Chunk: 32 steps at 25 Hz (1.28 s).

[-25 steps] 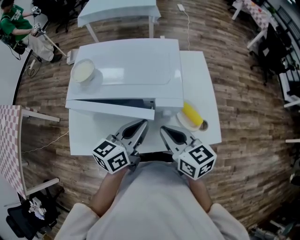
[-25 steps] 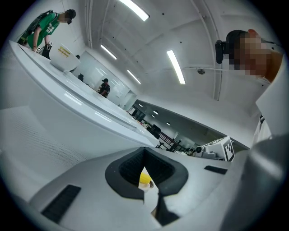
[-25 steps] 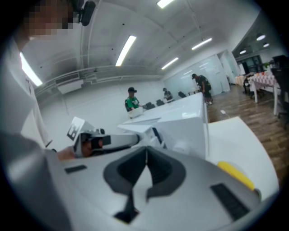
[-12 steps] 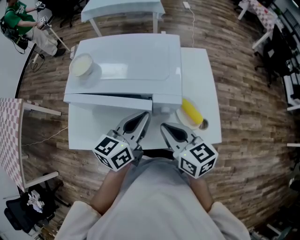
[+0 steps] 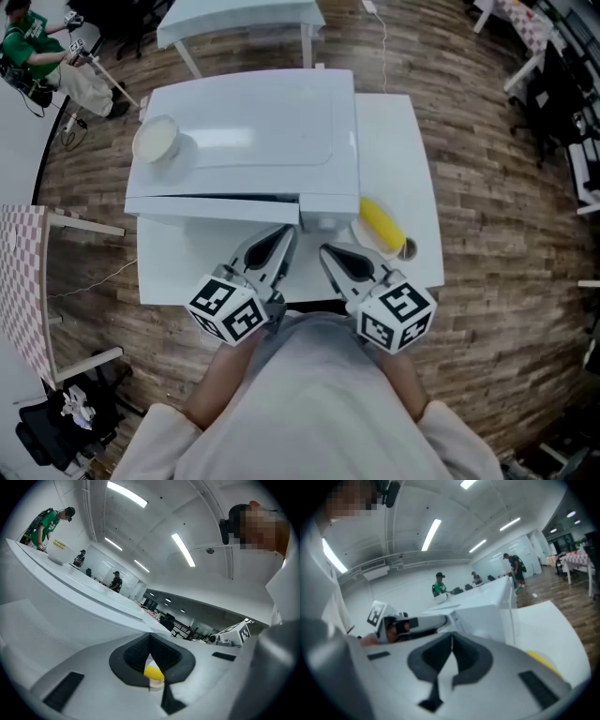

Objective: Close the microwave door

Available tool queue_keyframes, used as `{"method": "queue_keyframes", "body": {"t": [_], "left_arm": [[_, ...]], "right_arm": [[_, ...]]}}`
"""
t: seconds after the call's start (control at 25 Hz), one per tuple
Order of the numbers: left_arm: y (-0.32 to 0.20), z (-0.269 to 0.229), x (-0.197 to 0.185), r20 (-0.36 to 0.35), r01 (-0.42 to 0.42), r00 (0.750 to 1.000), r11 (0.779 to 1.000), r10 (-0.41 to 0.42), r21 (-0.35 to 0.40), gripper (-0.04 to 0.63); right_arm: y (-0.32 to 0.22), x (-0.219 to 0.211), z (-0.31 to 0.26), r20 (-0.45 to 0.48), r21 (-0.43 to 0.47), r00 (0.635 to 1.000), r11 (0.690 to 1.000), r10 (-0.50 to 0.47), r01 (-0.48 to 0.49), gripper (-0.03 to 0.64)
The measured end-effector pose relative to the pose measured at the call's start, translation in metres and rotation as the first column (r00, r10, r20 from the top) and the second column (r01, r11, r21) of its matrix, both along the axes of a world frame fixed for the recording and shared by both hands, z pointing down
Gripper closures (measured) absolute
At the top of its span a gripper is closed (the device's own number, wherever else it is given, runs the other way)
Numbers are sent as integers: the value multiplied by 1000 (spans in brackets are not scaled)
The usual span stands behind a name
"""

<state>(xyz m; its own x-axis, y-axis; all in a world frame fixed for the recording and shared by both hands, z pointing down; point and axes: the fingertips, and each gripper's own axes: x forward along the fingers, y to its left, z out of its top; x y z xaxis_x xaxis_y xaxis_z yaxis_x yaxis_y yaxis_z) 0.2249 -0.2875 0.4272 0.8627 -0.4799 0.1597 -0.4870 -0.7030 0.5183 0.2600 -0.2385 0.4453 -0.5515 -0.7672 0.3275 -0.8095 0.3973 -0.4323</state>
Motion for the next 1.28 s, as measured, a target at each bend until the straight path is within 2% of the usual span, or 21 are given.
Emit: {"method": "queue_keyframes", "body": {"t": [0.12,0.44,0.8,1.0,1.28], "left_arm": [[0,0,2,-6,-1,1000,1000,1,-17,578],[-7,1,5,-3,-5,1000,1000,5,-2,578],[-17,0,9,-41,9,999,1000,-10,-26,578],[-11,1,22,-30,-79,997,997,78,-18,578],[-2,-2,27,-11,-113,994,994,113,1,578]], "right_arm": [[-4,5,1,3,-7,1000,1000,10,-10,594],[-8,11,9,11,-29,1000,999,23,-23,594],[-11,18,15,12,-52,999,998,33,-33,594],[-7,19,12,7,-48,999,998,31,-31,594],[-3,19,5,5,-28,1000,999,23,-23,594]]}}
